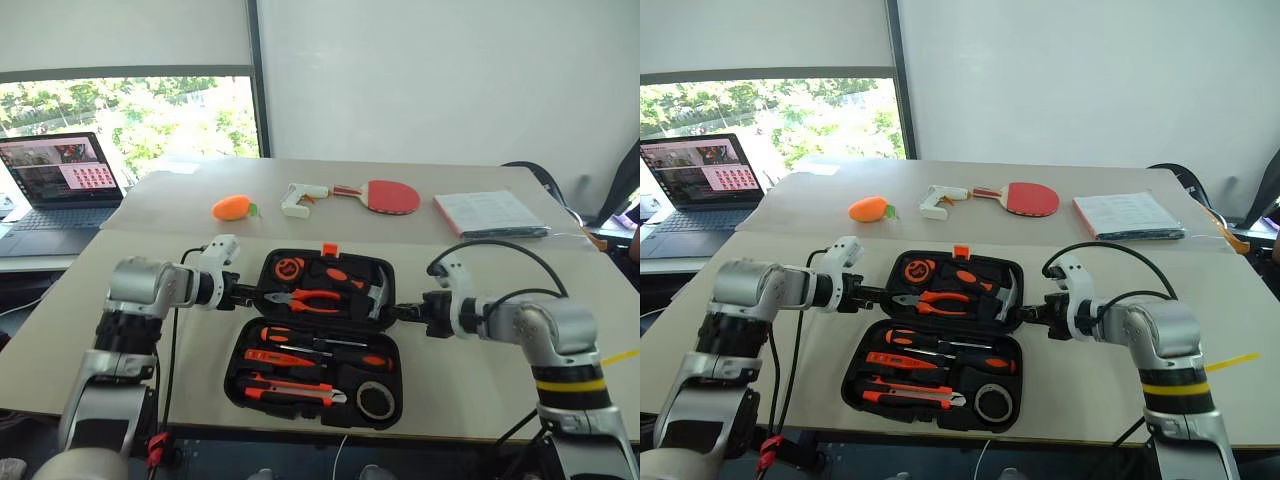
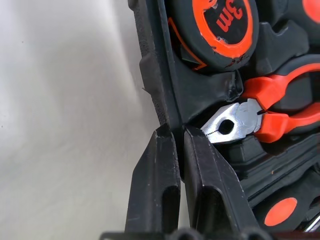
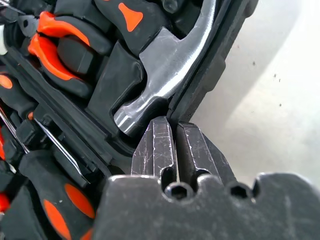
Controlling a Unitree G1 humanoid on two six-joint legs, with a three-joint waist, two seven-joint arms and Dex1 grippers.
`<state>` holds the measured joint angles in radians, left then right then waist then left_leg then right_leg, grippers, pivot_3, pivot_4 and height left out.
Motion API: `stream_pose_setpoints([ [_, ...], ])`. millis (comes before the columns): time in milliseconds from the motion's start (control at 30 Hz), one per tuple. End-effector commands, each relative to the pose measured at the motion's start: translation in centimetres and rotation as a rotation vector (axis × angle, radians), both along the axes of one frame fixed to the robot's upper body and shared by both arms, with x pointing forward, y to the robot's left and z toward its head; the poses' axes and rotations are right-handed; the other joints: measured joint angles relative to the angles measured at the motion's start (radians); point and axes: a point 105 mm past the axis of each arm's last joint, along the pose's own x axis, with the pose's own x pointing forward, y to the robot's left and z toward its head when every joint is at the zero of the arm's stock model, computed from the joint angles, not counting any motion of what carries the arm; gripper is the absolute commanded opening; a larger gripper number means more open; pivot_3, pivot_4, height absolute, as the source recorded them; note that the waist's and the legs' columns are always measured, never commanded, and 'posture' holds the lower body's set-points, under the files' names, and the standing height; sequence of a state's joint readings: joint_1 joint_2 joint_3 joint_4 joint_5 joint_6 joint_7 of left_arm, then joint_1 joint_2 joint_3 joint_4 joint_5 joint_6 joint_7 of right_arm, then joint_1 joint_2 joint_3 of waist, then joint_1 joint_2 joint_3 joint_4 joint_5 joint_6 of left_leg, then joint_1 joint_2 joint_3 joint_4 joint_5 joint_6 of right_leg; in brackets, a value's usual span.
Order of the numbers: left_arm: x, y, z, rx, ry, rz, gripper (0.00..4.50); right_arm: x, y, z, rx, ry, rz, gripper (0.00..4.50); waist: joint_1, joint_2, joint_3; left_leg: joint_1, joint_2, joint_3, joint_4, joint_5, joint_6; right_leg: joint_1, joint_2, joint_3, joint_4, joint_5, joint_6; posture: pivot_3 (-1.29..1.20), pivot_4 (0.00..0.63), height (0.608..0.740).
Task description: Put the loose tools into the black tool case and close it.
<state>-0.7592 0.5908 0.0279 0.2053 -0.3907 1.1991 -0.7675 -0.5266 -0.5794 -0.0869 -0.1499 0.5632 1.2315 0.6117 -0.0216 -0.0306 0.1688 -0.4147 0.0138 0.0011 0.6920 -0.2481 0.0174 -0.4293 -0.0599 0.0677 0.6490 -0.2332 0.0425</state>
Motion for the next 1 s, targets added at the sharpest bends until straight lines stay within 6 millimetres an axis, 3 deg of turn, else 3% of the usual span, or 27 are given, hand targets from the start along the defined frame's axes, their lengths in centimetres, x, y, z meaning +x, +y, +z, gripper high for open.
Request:
stream_pose_setpoints([
  [33, -0.9, -1.9, 4.1, -0.128, -0.267, -0.154, 0.04, -0.3, 0.6, 3.9, -0.029, -0.308, 0.066, 0.0, 0.003, 0.0, 0.0, -0.001, 0.0, 0.0, 0.0, 0.0, 0.0, -0.001, 0.0, 0.0, 0.0, 0.0, 0.0, 0.0, 0.15, 0.74],
  [367, -2.1, -2.1, 3.3, -0.144, -0.556, -0.191, 0.04, -0.7, -0.2, 4.5, -0.197, -0.683, 0.021, 0.0, 0.009, 0.0, 0.0, -0.007, 0.0, 0.001, 0.001, 0.001, -0.001, -0.006, -0.002, 0.001, -0.001, 0.002, 0.002, 0.0, 0.15, 0.74],
  [500, -1.4, -1.2, 4.4, -0.128, -0.717, -0.126, 0.04, -1.0, -0.9, 5.1, -0.29, -0.863, -0.005, 0.0, 0.012, 0.0, 0.0, -0.01, -0.001, 0.001, 0.002, 0.001, -0.002, -0.009, -0.001, 0.001, -0.001, 0.002, 0.002, 0.0, 0.15, 0.74],
  [667, -2.3, -1.3, 4.5, -0.025, -0.862, -0.176, 0.04, -2.6, -1.0, 3.9, -0.387, -0.972, 0.062, 0.0, 0.01, 0.0, 0.0, -0.009, -0.001, 0.002, 0.001, 0.001, -0.002, -0.009, -0.001, 0.001, -0.001, 0.003, 0.002, 0.0, 0.15, 0.74],
  [1000, -3.5, -0.6, 1.1, 0.164, -0.981, -0.23, 0.04, -4.2, -0.4, 1.9, -0.588, -1.151, 0.27, 0.0, 0.006, 0.0, 0.0, -0.007, 0.0, 0.003, 0.002, 0.001, -0.002, -0.008, 0.0, 0.002, -0.001, 0.004, 0.001, 0.0, 0.15, 0.74],
])
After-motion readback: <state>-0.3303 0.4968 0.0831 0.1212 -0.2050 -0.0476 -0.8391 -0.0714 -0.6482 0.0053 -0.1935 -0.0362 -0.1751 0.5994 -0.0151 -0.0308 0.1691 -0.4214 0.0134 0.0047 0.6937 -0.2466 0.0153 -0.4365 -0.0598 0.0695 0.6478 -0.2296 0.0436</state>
